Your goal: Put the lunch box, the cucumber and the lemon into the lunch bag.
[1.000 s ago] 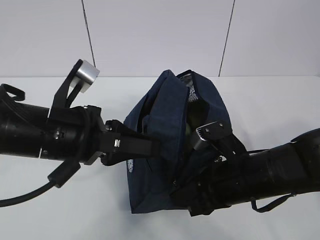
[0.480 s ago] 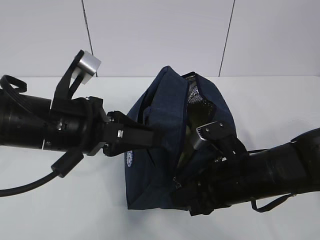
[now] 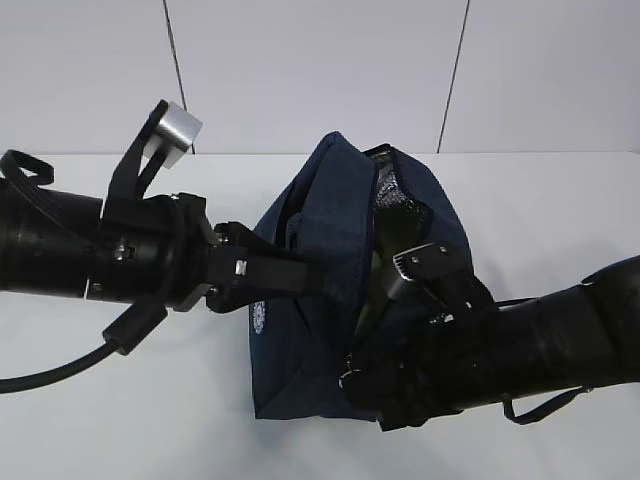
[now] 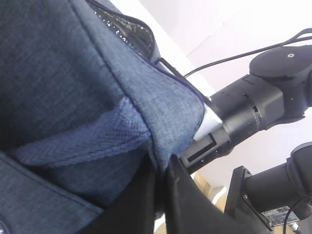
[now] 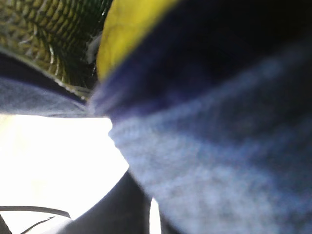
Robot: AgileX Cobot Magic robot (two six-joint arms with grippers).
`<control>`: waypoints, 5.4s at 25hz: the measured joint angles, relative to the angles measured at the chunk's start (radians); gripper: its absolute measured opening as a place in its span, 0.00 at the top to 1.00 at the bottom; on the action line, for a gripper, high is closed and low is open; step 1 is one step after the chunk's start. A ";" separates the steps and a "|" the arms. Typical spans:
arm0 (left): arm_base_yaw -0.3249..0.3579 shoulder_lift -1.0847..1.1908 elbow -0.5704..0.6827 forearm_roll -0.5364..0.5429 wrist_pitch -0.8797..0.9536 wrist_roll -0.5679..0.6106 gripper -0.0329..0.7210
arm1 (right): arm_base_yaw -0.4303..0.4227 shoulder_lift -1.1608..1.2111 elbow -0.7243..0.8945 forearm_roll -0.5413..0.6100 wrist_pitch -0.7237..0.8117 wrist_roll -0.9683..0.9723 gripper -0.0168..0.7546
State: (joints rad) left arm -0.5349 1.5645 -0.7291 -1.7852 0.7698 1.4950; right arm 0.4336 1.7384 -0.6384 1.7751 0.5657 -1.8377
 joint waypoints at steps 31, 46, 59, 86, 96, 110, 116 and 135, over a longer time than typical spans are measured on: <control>0.000 0.000 -0.002 -0.004 -0.013 0.000 0.96 | 0.002 0.003 -0.060 -0.004 0.030 0.000 0.95; 0.000 0.000 -0.002 -0.004 -0.018 0.000 0.96 | 0.002 0.003 -0.062 -0.063 0.040 0.058 0.97; 0.000 0.000 -0.002 -0.002 -0.036 0.000 0.96 | 0.002 0.003 -0.069 -0.220 0.034 0.201 0.97; -0.005 0.000 -0.002 -0.006 -0.038 0.000 0.96 | 0.002 -0.188 -0.069 -0.650 0.007 0.488 0.97; -0.005 0.000 -0.002 -0.008 -0.039 0.000 0.96 | 0.002 -0.236 -0.067 -0.662 -0.013 0.491 0.97; -0.005 0.000 -0.002 -0.008 -0.041 0.000 0.96 | 0.002 -0.249 -0.067 -0.681 -0.014 0.528 0.97; -0.006 0.000 -0.002 -0.004 -0.051 0.000 0.96 | 0.002 -0.192 -0.067 -0.647 -0.008 0.529 0.97; -0.006 0.000 -0.002 -0.003 -0.053 0.000 0.96 | 0.002 -0.112 -0.067 -0.554 0.066 0.446 0.97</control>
State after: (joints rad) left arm -0.5411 1.5645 -0.7314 -1.7879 0.7166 1.4950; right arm 0.4354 1.6260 -0.7053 1.2211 0.6318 -1.3916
